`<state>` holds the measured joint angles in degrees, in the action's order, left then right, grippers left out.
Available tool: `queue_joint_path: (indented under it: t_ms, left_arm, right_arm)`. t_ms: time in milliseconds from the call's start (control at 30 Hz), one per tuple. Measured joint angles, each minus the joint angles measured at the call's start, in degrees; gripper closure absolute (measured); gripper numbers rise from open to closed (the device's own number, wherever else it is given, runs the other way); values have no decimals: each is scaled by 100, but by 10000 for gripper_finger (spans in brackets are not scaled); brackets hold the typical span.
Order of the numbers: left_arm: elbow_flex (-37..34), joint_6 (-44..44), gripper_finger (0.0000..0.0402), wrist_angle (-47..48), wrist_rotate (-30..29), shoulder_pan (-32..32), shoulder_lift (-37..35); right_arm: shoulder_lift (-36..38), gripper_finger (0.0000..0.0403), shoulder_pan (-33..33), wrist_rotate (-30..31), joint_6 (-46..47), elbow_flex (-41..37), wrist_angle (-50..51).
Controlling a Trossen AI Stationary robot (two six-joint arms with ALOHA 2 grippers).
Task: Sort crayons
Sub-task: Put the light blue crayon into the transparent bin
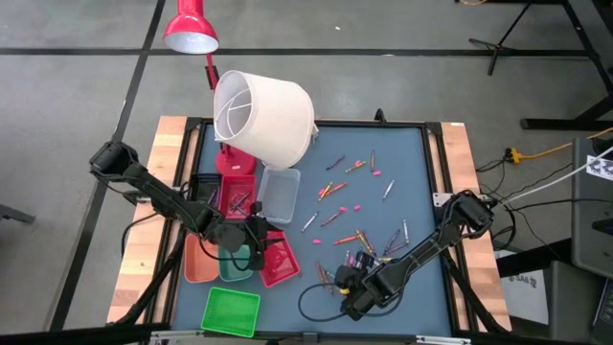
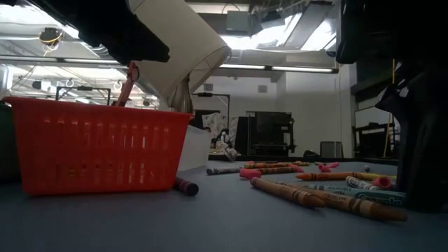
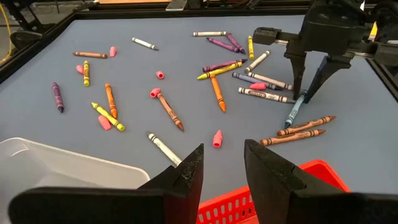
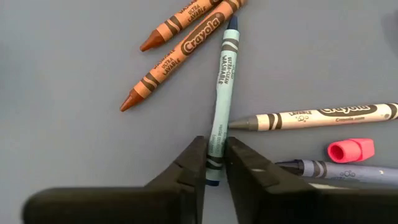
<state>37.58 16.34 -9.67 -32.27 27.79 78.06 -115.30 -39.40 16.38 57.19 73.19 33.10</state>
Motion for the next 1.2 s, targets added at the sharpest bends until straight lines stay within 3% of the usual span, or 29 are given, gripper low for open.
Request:
queue_joint_path:
  t_ms: [300, 633, 867, 1200]
  left_arm:
    - [0, 0, 302, 0, 0, 0, 0]
    - [0, -2, 302, -2, 0, -2, 0]
    - [-1, -2, 302, -2, -1, -1, 0]
    - [0, -2, 302, -4, -2, 0, 0]
  right_arm:
    - [1, 388, 2, 54, -2, -2, 0]
    - [149, 379, 4, 71, -6, -28, 20]
    - [495, 378, 30, 453, -44, -31, 12]
    - [633, 377, 562, 708, -631, -22, -46]
